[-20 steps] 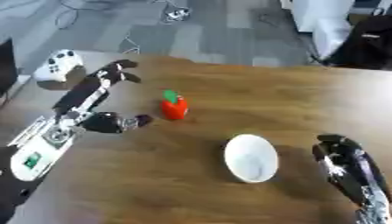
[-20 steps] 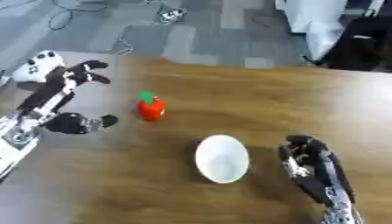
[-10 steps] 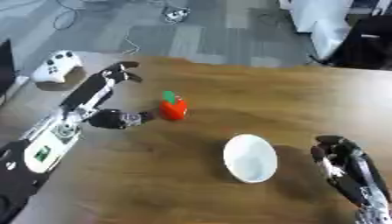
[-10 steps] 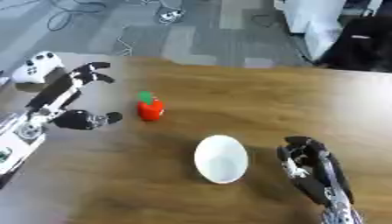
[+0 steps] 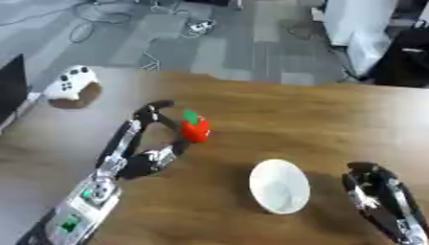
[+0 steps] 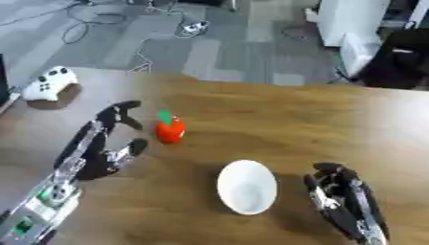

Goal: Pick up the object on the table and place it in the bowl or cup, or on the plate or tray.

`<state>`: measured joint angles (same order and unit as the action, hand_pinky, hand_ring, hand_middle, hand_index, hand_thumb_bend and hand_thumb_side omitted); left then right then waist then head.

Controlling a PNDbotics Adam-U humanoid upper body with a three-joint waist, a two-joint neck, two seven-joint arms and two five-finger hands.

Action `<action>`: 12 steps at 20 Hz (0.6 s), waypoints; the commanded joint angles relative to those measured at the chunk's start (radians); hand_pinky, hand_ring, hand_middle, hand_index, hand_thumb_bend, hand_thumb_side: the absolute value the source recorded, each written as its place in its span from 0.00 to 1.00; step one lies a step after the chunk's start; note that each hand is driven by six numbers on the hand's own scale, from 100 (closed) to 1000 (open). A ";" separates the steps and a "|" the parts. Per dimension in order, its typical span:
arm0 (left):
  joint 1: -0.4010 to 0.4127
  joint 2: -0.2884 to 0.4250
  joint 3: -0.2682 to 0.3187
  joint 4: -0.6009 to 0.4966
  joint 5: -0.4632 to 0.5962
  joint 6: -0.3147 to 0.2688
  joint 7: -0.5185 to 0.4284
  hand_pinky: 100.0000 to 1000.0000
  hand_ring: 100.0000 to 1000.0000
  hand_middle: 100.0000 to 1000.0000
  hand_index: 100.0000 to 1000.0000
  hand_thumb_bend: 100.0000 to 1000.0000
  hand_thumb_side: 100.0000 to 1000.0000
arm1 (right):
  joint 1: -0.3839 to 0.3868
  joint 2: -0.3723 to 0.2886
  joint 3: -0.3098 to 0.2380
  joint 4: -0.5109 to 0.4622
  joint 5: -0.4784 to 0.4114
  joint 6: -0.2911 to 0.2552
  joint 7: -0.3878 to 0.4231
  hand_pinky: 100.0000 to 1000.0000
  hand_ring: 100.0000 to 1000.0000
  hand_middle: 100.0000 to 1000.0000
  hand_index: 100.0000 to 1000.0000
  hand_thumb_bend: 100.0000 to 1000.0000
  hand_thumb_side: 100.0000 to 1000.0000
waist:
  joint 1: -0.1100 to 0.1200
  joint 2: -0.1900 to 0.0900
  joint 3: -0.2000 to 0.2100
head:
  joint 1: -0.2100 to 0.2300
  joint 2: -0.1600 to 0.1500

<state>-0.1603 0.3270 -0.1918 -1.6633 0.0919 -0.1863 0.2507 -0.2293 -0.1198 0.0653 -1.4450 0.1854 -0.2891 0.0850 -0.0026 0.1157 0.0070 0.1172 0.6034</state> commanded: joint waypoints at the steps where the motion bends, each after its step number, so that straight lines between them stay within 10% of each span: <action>1: 0.030 -0.109 0.024 -0.003 0.063 -0.036 0.043 1.00 1.00 1.00 0.77 0.35 0.68 | 0.005 0.005 -0.013 -0.031 0.009 0.005 -0.013 0.07 0.39 0.49 0.68 0.41 0.39 | 0.002 -0.016 0.010 | -0.021 -0.020; 8: 0.023 -0.178 0.057 0.049 0.055 -0.093 0.072 1.00 1.00 1.00 0.75 0.43 0.72 | 0.020 0.018 -0.016 -0.046 0.015 0.012 -0.017 0.07 0.38 0.49 0.68 0.39 0.39 | 0.001 -0.025 0.029 | -0.023 -0.026; 12: 0.004 0.003 0.068 0.019 -0.154 -0.074 0.013 1.00 1.00 1.00 0.77 0.56 0.73 | 0.021 0.020 -0.011 -0.045 0.014 0.014 -0.013 0.07 0.38 0.48 0.67 0.39 0.39 | 0.004 -0.029 0.019 | -0.009 -0.002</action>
<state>-0.1420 0.2606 -0.1359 -1.6157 0.0000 -0.2623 0.2815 -0.2040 -0.0975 0.0542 -1.4677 0.1968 -0.2758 0.0724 -0.0018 0.1029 0.0258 0.0992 0.5996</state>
